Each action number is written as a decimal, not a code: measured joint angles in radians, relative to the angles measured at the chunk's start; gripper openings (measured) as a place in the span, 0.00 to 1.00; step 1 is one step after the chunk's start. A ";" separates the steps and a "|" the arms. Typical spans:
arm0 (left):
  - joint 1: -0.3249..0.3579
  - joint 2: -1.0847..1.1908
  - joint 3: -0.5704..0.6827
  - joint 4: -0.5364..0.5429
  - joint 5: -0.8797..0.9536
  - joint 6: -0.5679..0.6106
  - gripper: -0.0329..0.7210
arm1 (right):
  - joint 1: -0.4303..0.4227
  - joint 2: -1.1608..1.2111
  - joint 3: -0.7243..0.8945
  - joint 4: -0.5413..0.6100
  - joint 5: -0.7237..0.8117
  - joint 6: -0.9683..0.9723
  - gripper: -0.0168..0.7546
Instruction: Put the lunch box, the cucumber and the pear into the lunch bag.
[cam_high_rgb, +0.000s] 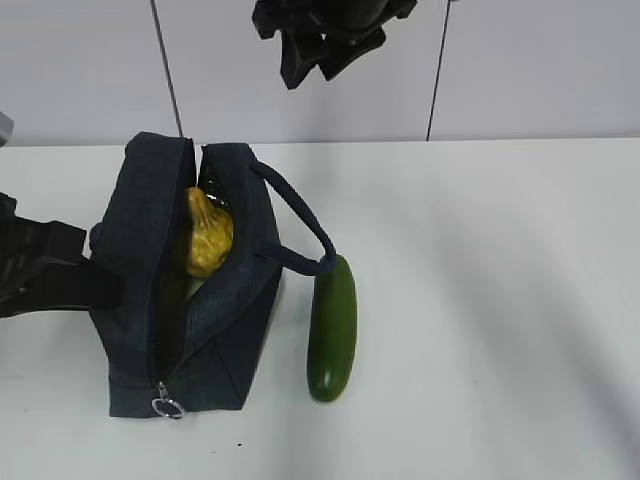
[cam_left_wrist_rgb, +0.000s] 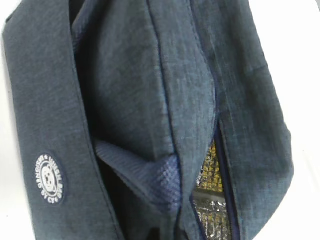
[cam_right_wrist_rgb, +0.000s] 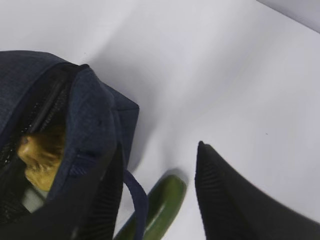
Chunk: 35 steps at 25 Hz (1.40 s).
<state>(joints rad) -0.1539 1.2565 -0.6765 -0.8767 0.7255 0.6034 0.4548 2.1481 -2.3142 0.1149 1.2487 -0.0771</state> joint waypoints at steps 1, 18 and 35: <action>0.000 0.000 0.000 0.000 0.000 0.000 0.02 | 0.000 -0.018 0.021 -0.016 0.001 0.004 0.50; 0.000 0.000 0.000 0.000 0.001 0.000 0.02 | 0.000 -0.424 0.780 0.088 -0.004 -0.006 0.50; 0.000 0.000 0.000 0.000 0.001 0.000 0.02 | 0.000 -0.461 1.106 0.247 -0.436 -0.044 0.75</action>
<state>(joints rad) -0.1539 1.2565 -0.6765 -0.8767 0.7264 0.6034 0.4548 1.6869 -1.2086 0.3623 0.8123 -0.1212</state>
